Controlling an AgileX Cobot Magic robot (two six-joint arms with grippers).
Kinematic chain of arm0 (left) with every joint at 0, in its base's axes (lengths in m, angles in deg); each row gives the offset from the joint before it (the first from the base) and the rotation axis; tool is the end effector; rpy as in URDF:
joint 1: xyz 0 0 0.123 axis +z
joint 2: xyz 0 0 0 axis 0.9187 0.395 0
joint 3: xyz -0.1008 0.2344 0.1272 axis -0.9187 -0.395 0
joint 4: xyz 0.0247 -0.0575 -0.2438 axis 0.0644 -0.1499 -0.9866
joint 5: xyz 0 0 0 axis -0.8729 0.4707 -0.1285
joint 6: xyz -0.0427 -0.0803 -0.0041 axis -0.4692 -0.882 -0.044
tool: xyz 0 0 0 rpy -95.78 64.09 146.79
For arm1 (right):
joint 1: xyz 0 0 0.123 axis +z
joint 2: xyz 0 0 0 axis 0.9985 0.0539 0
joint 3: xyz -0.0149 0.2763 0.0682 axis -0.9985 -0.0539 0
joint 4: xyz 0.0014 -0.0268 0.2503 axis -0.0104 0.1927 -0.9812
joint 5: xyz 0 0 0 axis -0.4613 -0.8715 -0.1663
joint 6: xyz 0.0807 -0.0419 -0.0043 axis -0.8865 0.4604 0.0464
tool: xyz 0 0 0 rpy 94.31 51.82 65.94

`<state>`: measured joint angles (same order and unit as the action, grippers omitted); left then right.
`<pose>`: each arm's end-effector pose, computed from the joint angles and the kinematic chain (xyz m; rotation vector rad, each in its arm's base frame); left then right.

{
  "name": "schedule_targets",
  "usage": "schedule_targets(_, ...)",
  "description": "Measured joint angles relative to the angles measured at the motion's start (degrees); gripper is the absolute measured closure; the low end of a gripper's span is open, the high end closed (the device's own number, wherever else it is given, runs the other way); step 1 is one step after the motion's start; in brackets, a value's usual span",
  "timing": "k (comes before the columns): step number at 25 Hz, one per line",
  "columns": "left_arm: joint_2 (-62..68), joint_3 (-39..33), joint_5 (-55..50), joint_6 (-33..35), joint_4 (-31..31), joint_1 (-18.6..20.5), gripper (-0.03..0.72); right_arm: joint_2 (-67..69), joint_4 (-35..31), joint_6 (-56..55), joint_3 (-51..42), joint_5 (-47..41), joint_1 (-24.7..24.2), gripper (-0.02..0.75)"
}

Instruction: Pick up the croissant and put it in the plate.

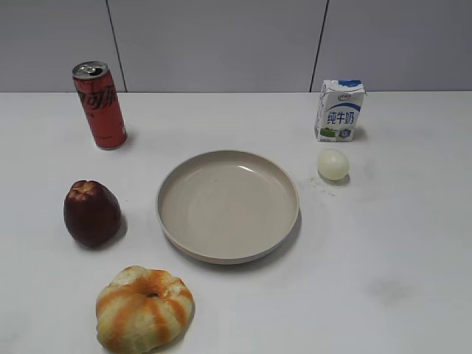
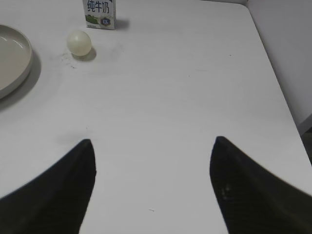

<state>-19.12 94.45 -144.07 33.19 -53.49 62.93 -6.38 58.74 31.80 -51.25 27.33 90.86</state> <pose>-0.0052 -0.0018 0.2696 0.0709 2.0844 -0.0722 -0.0050 0.0007 0.2790 -0.1277 2.0146 0.0230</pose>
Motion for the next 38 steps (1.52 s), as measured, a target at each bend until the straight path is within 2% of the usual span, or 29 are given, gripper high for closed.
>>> schedule_targets(11,0.00,0.00,0.00,0.00,0.00,0.00,0.455,0.32,-0.13,0.00,0.09,0.20,0.00,0.185)
schedule_targets(15,0.00,0.00,0.00,0.00,0.00,0.00,0.455,6.41,-0.13,0.00,1.53,5.70,0.00,0.185)
schedule_targets(20,0.00,0.00,0.00,0.00,0.00,0.00,0.455,22.25,-2.63,0.05,3.34,14.90,0.00,0.185)
schedule_targets(26,0.00,0.00,0.00,0.00,0.00,0.00,0.455,46.13,-8.13,3.78,9.51,18.15,0.00,0.185)
schedule_targets(32,0.00,0.00,0.00,0.00,0.00,0.00,0.455,68.44,-17.11,15.35,21.53,14.31,0.00,0.185)
schedule_targets(34,0.00,0.00,0.00,0.00,0.00,0.00,0.455,75.00,-20.51,24.34,26.37,10.20,0.40,0.185)
schedule_targets(38,0.00,0.00,0.00,0.00,0.00,0.00,0.455,84.96,-22.39,31.89,34.17,4.97,5.08,0.185)
